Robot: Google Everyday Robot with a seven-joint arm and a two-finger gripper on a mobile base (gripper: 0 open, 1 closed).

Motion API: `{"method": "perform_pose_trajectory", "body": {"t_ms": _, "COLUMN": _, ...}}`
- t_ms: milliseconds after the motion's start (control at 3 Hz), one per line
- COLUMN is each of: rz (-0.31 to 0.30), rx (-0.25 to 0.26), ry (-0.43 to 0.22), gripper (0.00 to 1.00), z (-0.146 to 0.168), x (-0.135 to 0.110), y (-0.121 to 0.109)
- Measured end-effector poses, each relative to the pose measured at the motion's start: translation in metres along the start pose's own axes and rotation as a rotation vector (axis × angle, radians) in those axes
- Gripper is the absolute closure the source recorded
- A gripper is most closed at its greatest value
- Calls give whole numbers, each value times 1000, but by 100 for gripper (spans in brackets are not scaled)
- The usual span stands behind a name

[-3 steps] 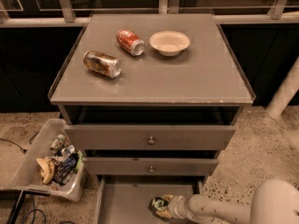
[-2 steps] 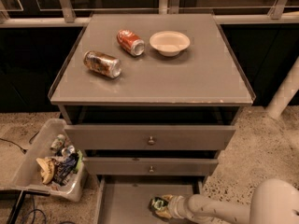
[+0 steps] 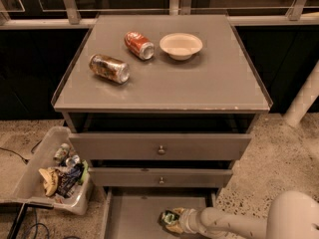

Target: Place green can into bottom drawer

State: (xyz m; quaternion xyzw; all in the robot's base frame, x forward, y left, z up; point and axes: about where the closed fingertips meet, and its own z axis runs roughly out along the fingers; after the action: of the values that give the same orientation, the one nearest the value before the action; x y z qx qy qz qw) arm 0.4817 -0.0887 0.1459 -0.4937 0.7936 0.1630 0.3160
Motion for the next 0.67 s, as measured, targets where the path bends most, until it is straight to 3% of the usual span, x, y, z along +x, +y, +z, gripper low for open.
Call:
{"method": "perform_pose_trajectory", "body": {"t_ms": 333, "rz": 0, "rx": 0, "ry": 0, "gripper": 14, "z": 0, "x": 0, "y": 0}}
{"method": "perform_pose_trajectory", "body": {"t_ms": 667, "rz": 0, "rx": 0, "ry": 0, "gripper": 0, "z": 0, "x": 0, "y": 0}}
